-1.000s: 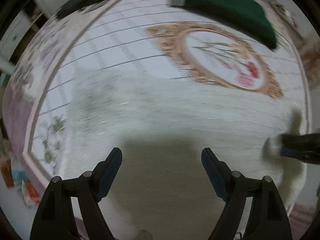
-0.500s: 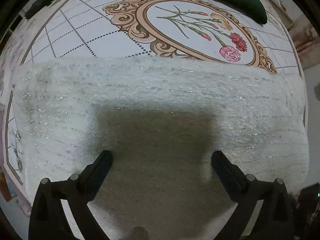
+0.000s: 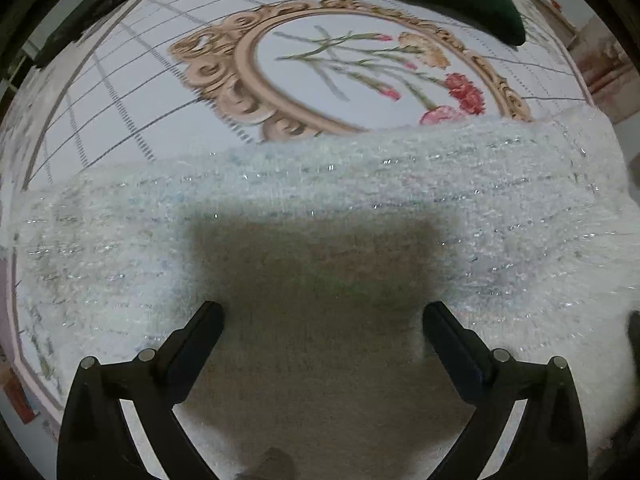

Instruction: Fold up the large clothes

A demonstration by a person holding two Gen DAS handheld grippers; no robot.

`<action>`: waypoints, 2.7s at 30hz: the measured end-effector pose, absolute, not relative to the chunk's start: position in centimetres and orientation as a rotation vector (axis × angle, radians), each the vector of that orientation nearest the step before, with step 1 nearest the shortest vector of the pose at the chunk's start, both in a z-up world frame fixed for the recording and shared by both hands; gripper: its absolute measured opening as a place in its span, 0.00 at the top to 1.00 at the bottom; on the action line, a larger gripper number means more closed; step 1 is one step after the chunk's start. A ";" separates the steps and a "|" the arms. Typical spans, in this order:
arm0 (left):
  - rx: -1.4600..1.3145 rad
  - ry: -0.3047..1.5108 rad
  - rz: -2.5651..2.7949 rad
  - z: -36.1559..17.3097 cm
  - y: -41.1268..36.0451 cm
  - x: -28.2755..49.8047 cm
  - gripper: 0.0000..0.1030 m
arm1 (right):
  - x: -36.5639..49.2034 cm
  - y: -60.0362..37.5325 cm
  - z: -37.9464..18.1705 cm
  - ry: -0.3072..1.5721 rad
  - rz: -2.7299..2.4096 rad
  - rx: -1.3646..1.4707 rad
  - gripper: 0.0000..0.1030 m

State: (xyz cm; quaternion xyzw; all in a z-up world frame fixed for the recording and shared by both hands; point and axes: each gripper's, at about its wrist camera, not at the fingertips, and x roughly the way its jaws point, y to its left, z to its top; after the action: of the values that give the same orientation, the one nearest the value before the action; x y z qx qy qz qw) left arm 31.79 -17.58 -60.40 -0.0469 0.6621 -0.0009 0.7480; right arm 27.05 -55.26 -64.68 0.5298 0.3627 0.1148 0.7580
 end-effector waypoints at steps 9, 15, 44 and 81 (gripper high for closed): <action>-0.200 1.372 -0.070 -60.9 -17.0 33.6 0.00 | 26.9 -51.8 -55.0 0.809 0.284 0.741 0.77; -0.298 1.334 -0.102 -60.6 -15.1 32.8 0.00 | 29.3 -44.4 -50.2 0.852 0.288 0.422 0.77; -0.583 1.088 0.395 -45.5 15.9 14.7 0.02 | 18.8 -16.4 -54.2 1.338 0.996 -0.202 0.18; -0.515 1.087 0.591 -52.2 11.8 9.8 0.00 | 32.5 -36.1 -66.2 1.377 0.635 0.774 0.46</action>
State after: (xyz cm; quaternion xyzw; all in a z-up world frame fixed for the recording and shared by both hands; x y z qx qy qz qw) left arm 9.79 11.77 -52.24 -0.2388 0.5039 0.2740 0.7836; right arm 32.51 -36.06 -66.18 0.3421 0.6082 0.2806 0.6590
